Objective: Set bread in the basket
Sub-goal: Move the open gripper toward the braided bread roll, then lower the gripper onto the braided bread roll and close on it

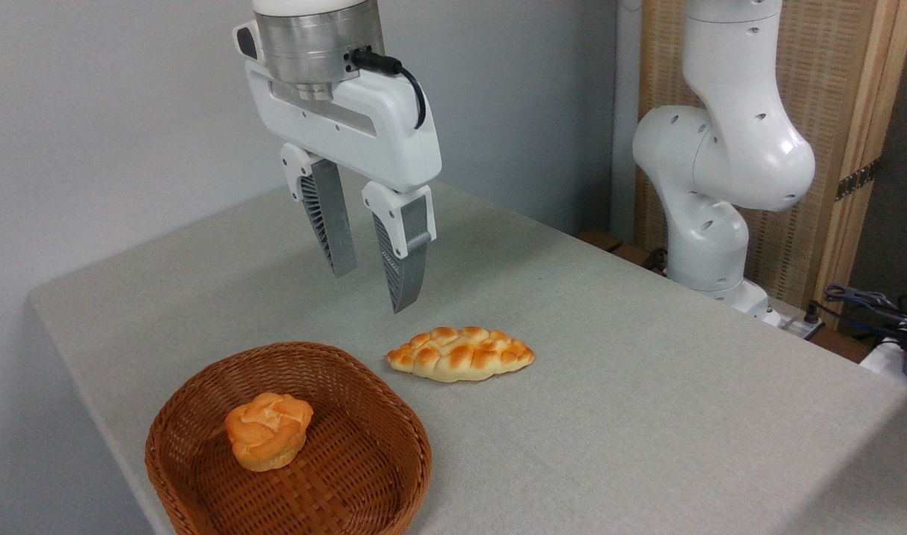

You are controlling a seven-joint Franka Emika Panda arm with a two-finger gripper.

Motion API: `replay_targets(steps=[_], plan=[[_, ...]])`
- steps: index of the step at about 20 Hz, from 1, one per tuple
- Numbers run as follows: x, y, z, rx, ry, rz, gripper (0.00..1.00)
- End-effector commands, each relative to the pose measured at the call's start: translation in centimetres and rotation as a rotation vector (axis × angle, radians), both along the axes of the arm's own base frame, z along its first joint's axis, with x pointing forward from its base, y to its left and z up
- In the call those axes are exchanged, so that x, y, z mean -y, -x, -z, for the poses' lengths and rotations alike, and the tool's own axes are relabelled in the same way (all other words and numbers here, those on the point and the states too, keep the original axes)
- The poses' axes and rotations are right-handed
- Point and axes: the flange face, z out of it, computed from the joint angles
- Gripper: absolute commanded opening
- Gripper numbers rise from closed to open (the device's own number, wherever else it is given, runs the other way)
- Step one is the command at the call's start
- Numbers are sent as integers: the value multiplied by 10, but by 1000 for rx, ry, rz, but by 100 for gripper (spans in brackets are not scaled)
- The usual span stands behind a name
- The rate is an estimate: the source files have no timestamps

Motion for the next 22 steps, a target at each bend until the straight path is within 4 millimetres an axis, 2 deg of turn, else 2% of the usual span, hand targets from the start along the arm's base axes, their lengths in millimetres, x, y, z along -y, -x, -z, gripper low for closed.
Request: replay_targets(steps=[1, 8, 11, 14, 16, 19, 22], plan=[[-4, 2, -3, -8, 23, 37, 100], [0, 4, -2, -14, 24, 49, 100], [11, 21, 6, -20, 25, 104, 100], [15, 41, 26, -18, 25, 214, 100], [37, 48, 42, -25, 18, 289, 100], [61, 64, 77, -18, -8, 365, 100], [78, 83, 118, -80, -6, 534, 100]])
